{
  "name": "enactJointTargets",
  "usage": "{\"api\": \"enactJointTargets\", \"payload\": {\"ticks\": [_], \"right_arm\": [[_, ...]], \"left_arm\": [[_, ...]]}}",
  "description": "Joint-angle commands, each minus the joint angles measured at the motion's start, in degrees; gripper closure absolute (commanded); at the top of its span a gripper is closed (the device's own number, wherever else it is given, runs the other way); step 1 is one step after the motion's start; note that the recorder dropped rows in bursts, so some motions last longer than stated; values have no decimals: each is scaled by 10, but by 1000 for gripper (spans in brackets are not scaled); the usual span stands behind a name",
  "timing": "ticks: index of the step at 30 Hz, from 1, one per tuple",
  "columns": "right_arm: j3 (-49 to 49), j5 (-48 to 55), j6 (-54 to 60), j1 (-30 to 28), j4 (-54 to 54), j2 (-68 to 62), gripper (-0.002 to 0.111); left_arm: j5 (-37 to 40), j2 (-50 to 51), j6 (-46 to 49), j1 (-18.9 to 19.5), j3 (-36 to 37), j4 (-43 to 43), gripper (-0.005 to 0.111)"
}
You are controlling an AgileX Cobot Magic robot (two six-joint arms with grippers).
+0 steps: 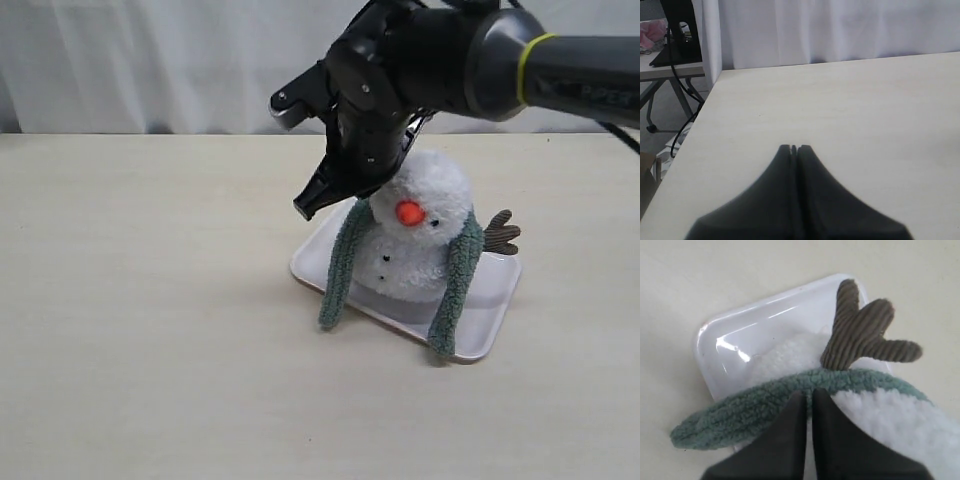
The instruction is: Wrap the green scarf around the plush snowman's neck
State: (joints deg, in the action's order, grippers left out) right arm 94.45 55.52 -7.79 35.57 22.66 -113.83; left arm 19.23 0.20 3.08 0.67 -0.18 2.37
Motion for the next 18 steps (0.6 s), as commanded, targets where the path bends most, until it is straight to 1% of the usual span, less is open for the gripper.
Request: {"api": "enactJointTargets", "payload": {"ticks": [1, 4, 6, 11, 14, 16, 18], "right_arm": [[1, 13, 9, -1, -12, 44, 104], [-13, 18, 5, -1, -25, 77, 104], [-36, 2, -9, -1, -24, 102, 104], [-143, -109, -56, -12, -21, 181, 104], [-202, -138, -92, -35, -22, 225, 103], [-233, -133, -97, -55, -27, 243, 99], [-269, -130, -98, -84, -44, 258, 90]], "left_arm": [[-7, -2, -4, 0, 2, -1, 107], [-7, -2, -4, 0, 2, -1, 107], [-7, -2, -4, 0, 2, -1, 107], [-7, -2, -2, 0, 2, -1, 107], [-7, -2, -2, 0, 2, -1, 107], [-7, -2, -2, 0, 2, -1, 107], [-7, -2, -2, 0, 2, -1, 107]]}}
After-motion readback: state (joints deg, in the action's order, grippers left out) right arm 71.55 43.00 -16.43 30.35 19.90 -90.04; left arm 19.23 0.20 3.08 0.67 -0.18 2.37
